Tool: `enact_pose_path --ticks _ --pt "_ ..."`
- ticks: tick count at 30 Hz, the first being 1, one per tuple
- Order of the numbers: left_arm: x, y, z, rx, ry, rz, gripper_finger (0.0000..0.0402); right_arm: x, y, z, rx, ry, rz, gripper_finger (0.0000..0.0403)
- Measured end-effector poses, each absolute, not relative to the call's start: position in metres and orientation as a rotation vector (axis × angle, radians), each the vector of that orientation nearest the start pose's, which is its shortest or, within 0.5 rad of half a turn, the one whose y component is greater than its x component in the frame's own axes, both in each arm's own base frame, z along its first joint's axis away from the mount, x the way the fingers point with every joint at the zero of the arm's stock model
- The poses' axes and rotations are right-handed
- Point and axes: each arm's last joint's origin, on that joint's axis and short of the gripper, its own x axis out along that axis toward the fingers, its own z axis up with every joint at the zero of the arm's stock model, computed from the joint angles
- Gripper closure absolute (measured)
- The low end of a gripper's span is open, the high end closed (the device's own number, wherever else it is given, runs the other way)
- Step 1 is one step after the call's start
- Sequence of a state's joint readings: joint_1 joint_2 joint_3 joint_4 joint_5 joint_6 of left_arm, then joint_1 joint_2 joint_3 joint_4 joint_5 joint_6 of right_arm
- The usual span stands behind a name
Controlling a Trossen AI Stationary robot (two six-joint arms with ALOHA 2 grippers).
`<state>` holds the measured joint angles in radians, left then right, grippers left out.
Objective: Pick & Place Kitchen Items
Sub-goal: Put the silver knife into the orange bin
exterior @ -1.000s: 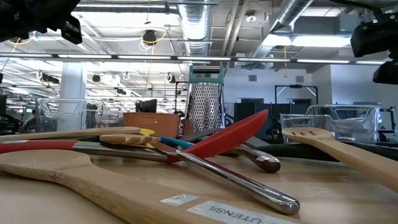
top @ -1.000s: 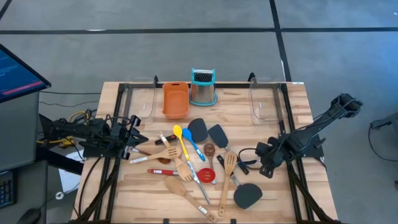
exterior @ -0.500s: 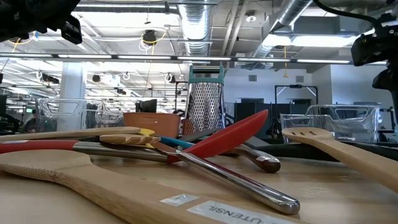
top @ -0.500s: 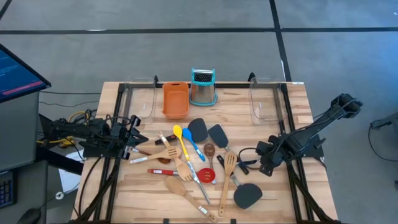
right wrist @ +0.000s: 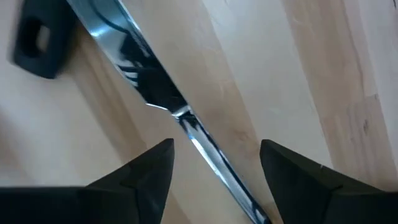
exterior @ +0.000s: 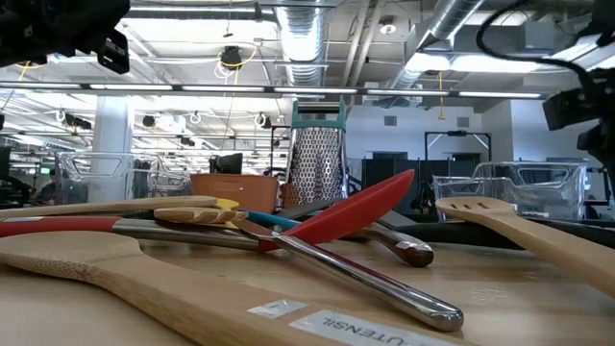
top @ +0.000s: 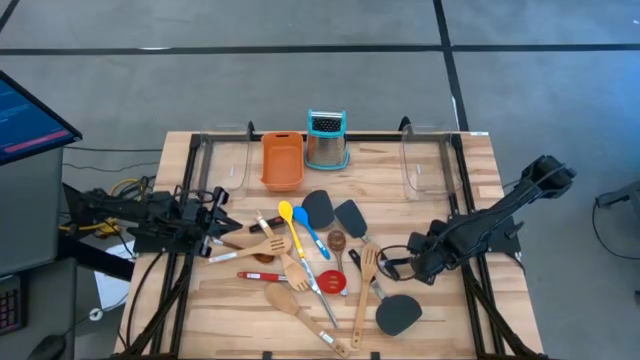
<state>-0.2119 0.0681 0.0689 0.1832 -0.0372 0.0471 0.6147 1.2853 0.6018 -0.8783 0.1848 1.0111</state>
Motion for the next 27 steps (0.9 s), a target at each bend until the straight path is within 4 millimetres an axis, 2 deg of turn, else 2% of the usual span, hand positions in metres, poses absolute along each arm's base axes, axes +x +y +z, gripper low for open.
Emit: enact_pose_path --ticks 7,12,18,27 --pt "0.1 -0.02 0.195 0.031 -0.13 -0.166 0.04 0.15 0.099 0.137 0.156 1.465 -0.445 0.0177" --pt "0.103 -0.02 0.193 0.033 -0.106 -0.144 0.04 0.155 0.102 0.129 0.086 1.486 -0.402 0.0178" --pt "0.103 -0.02 0.193 0.034 -0.101 -0.14 0.04 0.156 0.102 0.129 0.095 1.477 -0.393 0.0181" --pt "0.103 -0.02 0.193 0.033 -0.104 -0.141 0.04 0.158 0.103 0.132 0.053 1.455 -0.29 0.0231"
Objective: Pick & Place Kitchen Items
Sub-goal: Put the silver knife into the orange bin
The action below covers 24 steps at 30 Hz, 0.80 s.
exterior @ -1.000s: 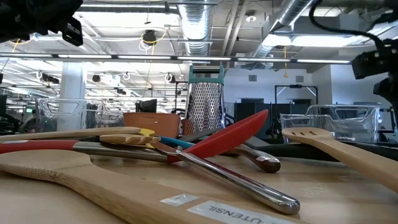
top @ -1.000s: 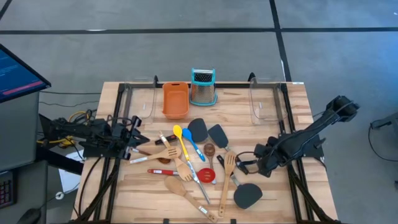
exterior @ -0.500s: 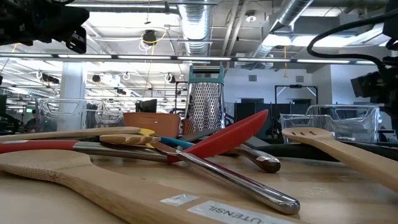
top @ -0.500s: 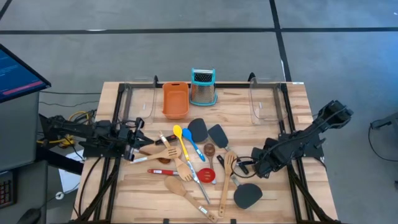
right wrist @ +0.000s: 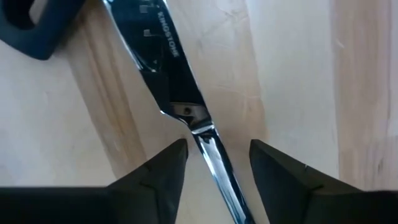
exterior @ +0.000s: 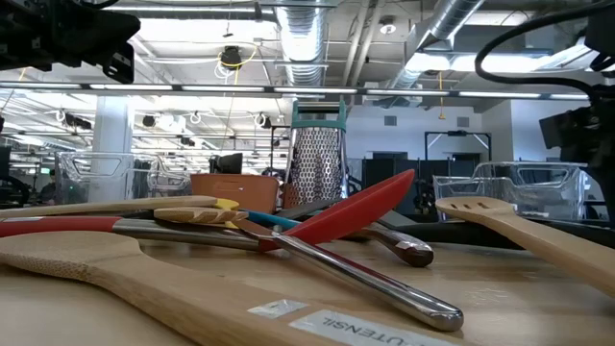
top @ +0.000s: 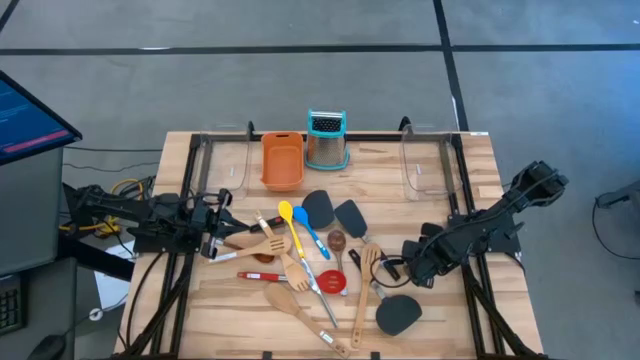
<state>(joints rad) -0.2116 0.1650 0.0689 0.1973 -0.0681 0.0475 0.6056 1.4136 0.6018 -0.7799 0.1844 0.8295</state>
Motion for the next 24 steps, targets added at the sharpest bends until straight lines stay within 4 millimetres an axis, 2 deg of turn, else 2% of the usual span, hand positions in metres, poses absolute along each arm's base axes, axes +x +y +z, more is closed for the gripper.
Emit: enact_pose_path --ticks 6,16,24 --pt "0.1034 -0.0202 0.1929 0.033 -0.104 -0.142 0.04 0.1599 0.1044 0.1315 0.067 1.442 -0.275 0.0268" --pt "0.1034 -0.0203 0.1932 0.032 -0.108 -0.143 0.04 0.1614 0.1066 0.1318 0.093 1.442 -0.247 0.0363" --pt "0.1033 -0.0202 0.1934 0.032 -0.11 -0.142 0.04 0.1625 0.108 0.1342 0.125 1.461 -0.251 0.0367"
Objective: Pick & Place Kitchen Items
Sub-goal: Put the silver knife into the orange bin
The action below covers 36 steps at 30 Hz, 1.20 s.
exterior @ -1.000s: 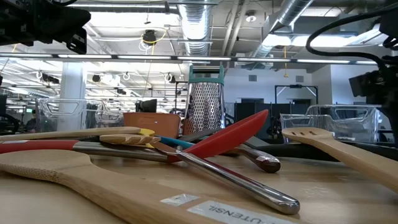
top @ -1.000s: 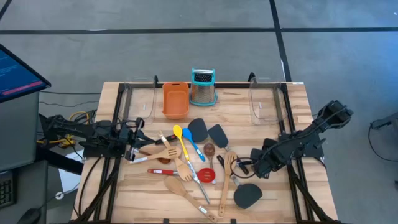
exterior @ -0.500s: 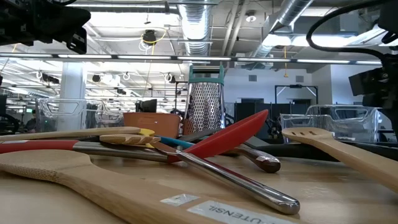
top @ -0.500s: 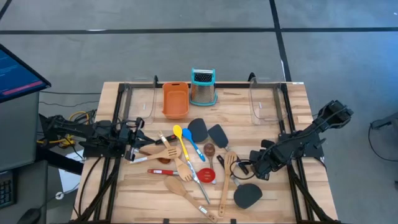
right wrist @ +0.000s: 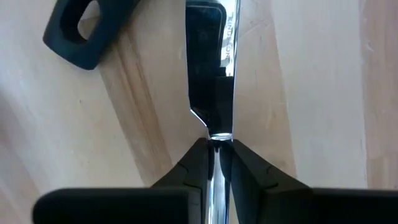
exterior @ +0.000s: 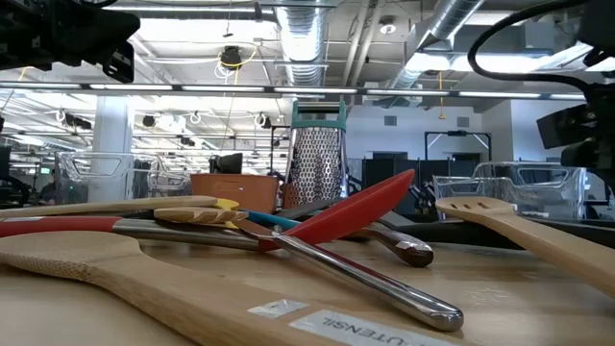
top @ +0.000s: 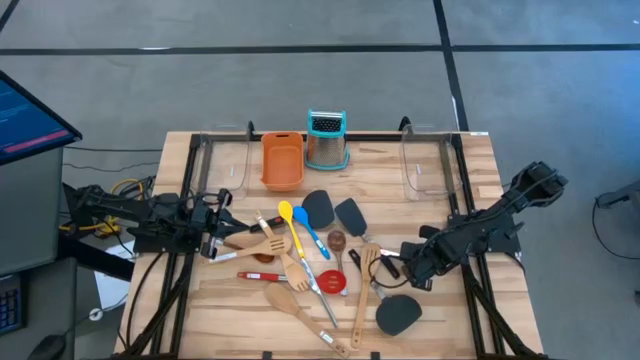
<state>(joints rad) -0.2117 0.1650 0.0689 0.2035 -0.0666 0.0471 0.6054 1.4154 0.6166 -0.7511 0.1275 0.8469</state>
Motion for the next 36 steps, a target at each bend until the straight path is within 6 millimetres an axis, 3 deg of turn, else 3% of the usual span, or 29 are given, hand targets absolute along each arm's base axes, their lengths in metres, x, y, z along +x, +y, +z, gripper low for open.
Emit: enact_pose_path --ticks 10,17,21,26,36 --pt "0.103 -0.02 0.194 0.032 -0.111 -0.143 0.04 0.171 0.115 0.156 0.132 1.493 -0.236 0.0367" --pt "0.103 -0.02 0.194 0.031 -0.115 -0.142 0.04 0.164 0.112 0.183 0.065 1.662 -0.314 0.0367" --pt "0.103 -0.02 0.194 0.031 -0.118 -0.142 0.04 0.161 0.11 0.203 0.062 1.674 -0.369 0.0367" --pt "0.103 -0.02 0.194 0.031 -0.121 -0.142 0.04 0.163 0.107 0.229 0.054 1.504 -0.385 0.0367" --pt "0.103 -0.02 0.196 0.029 -0.133 -0.142 0.04 0.172 0.098 0.281 -0.073 0.971 -0.418 0.0367"
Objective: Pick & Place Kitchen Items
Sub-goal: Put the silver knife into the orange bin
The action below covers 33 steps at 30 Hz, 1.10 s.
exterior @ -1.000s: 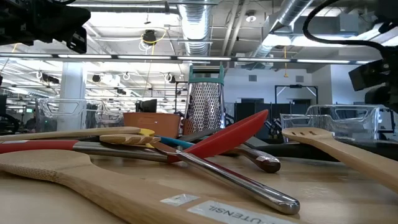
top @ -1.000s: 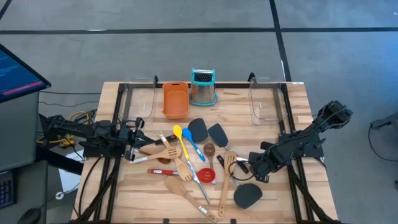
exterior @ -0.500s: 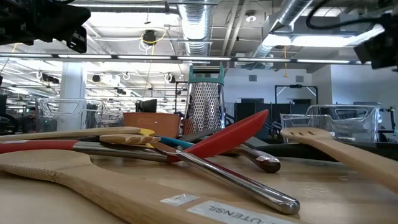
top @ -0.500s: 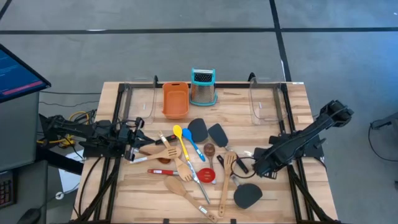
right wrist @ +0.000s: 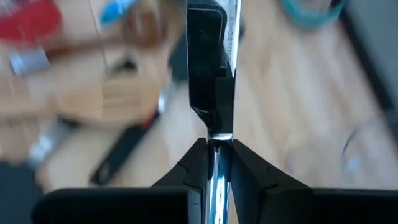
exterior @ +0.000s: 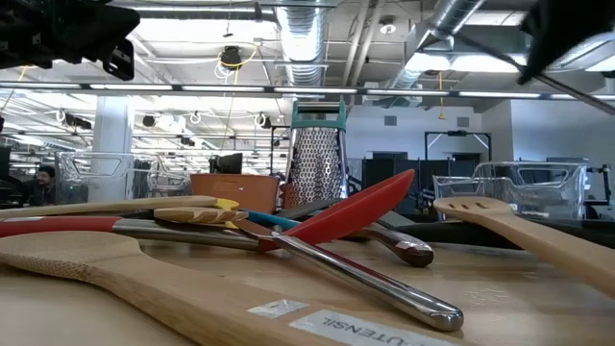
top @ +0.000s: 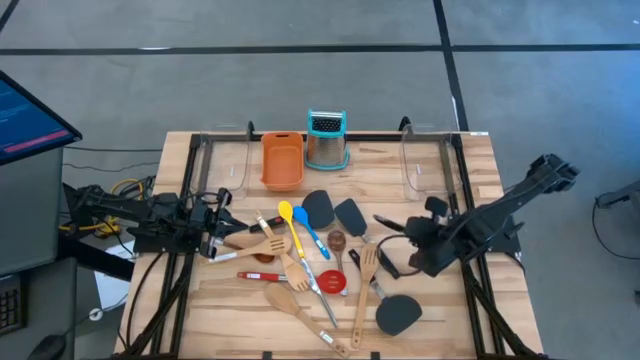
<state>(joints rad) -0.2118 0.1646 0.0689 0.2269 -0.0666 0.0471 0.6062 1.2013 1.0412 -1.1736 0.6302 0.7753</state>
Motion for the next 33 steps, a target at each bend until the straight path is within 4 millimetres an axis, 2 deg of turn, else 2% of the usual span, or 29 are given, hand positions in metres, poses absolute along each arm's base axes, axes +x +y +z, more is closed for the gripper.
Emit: enact_pose_path --ticks 8,13,17,20,27,33 --pt "0.103 -0.02 0.196 0.028 -0.135 -0.142 0.04 0.176 0.094 0.306 -0.243 0.674 -0.434 0.0367" --pt "0.103 -0.02 0.196 0.028 -0.141 -0.141 0.04 0.172 0.09 0.316 -0.297 0.596 -0.465 0.0367" --pt "0.103 -0.02 0.196 0.028 -0.142 -0.141 0.04 0.172 0.086 0.317 -0.274 0.576 -0.483 0.0367" --pt "0.103 -0.02 0.197 0.027 -0.142 -0.141 0.04 0.175 0.082 0.309 -0.249 0.552 -0.497 0.0367" --pt "0.103 -0.02 0.197 0.027 -0.147 -0.141 0.04 0.182 0.074 0.274 -0.197 0.528 -0.522 0.0367" --pt "0.103 -0.02 0.197 0.026 -0.15 -0.14 0.04 0.194 0.071 0.252 -0.146 0.438 -0.465 0.0367"
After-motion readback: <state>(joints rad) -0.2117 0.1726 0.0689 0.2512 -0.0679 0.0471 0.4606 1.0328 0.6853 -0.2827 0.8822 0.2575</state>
